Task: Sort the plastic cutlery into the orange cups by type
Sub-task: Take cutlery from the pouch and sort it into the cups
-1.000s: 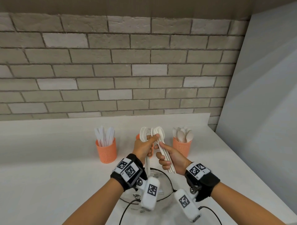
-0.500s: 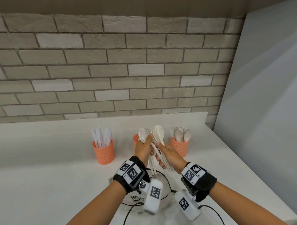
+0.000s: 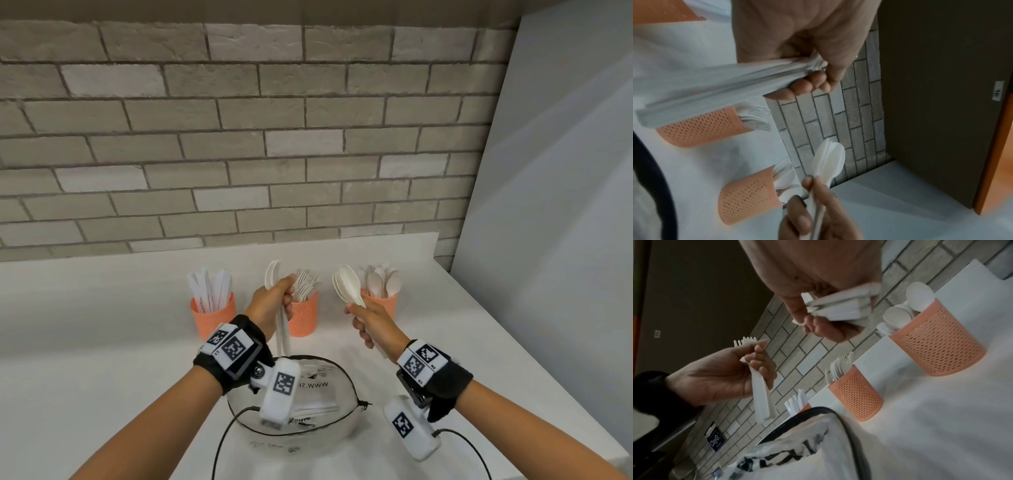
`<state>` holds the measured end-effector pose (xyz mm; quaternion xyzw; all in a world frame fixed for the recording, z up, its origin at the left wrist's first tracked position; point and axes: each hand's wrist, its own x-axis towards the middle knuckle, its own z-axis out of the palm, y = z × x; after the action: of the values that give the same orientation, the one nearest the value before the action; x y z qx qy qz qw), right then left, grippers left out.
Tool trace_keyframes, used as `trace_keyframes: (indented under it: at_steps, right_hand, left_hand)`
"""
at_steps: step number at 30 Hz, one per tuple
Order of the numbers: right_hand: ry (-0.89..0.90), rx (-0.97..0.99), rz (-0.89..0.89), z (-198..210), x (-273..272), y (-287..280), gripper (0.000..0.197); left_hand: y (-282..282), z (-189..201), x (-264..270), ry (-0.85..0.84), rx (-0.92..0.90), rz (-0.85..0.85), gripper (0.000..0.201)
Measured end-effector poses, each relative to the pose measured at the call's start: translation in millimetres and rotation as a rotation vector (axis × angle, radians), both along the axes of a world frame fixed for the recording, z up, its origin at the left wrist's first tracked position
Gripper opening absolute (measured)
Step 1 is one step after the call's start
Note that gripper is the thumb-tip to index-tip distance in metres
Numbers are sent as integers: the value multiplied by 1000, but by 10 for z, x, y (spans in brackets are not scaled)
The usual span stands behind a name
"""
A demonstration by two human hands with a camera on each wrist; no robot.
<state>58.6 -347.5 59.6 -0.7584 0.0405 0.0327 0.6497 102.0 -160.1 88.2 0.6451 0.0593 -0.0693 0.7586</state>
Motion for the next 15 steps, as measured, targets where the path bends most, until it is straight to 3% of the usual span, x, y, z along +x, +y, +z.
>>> trace_keyframes:
  at_steps: [5,7,9,13,15]
  right_hand:
    - [-65,-87,-183,-37,136,-181,32]
    - [-102,-73,-282,-43,250,-282,29]
    - [-147,-28,-364,-2,375,-383,16]
    - [-259,142,-509,181,610,-537,38]
    - [-297,170,-552,243,719,-591,34]
  left_hand:
    - [155,-68,131,26,103,2,41]
    - [205,-67,231,-2,125,75,42]
    - [245,-51,354,-42,103,162,42]
    - [280,31,618,-110,-18,311,43]
    - [272,78,746,-162,-79,346,44]
